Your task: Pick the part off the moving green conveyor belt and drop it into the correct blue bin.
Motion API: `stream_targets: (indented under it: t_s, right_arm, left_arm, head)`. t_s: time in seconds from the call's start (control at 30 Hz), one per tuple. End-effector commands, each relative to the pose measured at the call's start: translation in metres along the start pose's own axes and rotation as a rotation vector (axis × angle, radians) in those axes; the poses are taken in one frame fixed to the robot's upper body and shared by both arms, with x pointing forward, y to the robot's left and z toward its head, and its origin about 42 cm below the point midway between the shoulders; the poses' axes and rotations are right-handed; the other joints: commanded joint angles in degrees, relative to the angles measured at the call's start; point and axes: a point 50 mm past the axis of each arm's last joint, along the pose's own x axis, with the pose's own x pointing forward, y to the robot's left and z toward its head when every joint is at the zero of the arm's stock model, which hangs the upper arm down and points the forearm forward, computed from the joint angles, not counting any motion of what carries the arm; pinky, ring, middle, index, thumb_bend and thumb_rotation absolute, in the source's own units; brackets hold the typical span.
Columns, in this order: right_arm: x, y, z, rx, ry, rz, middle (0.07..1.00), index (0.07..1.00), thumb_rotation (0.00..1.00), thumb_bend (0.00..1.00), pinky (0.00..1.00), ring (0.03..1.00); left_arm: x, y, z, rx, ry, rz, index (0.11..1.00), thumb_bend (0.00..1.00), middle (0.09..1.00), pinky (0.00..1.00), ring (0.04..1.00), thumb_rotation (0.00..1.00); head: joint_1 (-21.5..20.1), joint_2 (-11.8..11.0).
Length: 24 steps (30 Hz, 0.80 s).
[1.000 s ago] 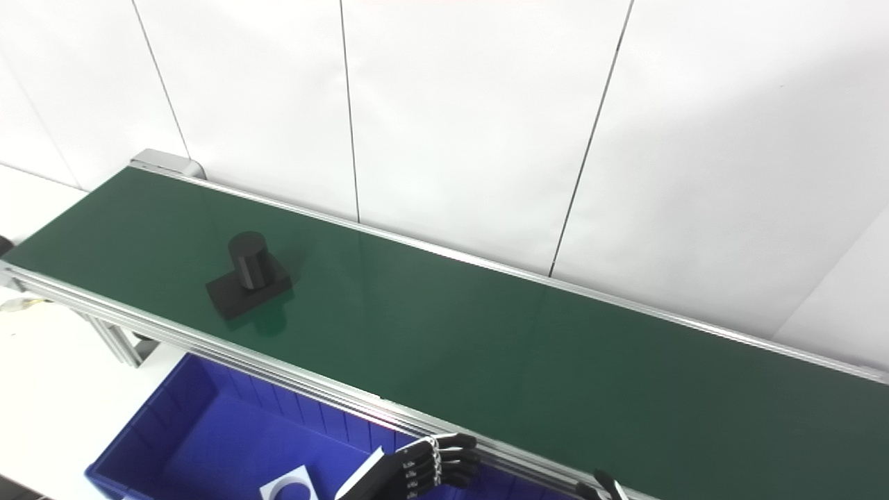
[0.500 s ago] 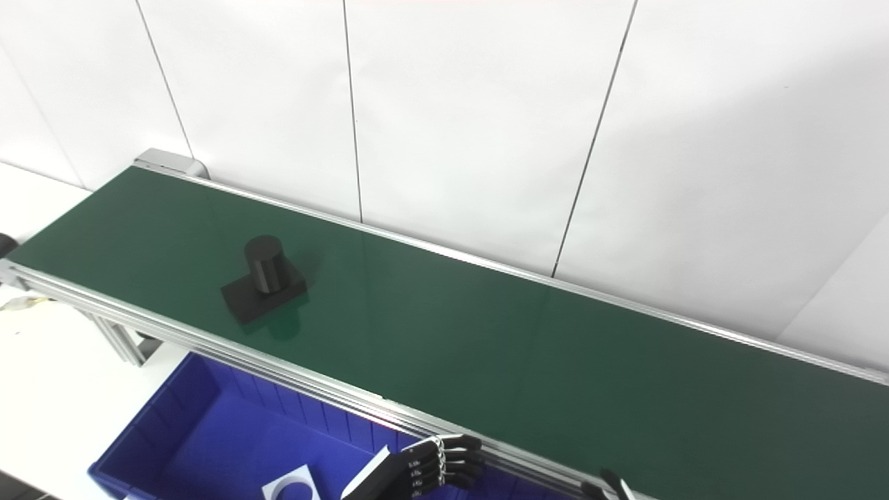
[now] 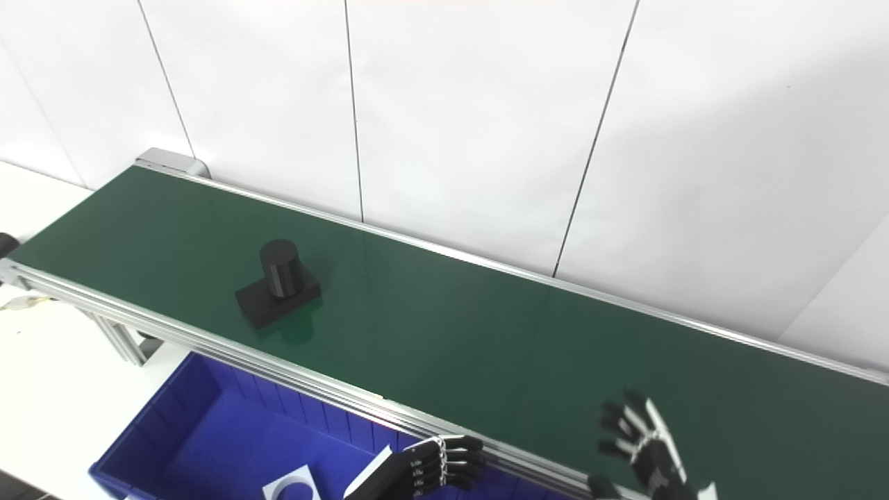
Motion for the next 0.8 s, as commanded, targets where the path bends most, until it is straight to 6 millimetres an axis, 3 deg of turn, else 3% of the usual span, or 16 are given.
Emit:
stream_targets:
  t_s: [0.0,0.37,0.77]
  right_arm:
    - [0.017,-0.002,0.015,-0.018,-0.044,-0.007,0.828,0.918,0.65,0.60,0.65,0.786]
    - [0.066,0.005,0.033,-0.075,-0.075,0.005,0.840,0.919,0.58,0.69,0.67,0.811]
    - [0.114,0.024,0.042,-0.109,-0.093,0.107,0.862,0.905,0.42,0.67,0.78,0.849]
  left_arm:
    - [0.009,-0.003,0.010,0.007,-0.069,-0.007,0.781,1.00,0.763,0.71,0.732,0.42]
    - [0.008,0.000,0.011,0.008,-0.066,-0.005,0.778,1.00,0.759,0.70,0.729,0.41]
    - [0.008,0.003,0.011,0.014,-0.069,-0.012,0.781,1.00,0.760,0.70,0.727,0.41]
  head:
    - [0.05,-0.06]
    - [-0.82,-0.03]
    - [-1.49,0.59]
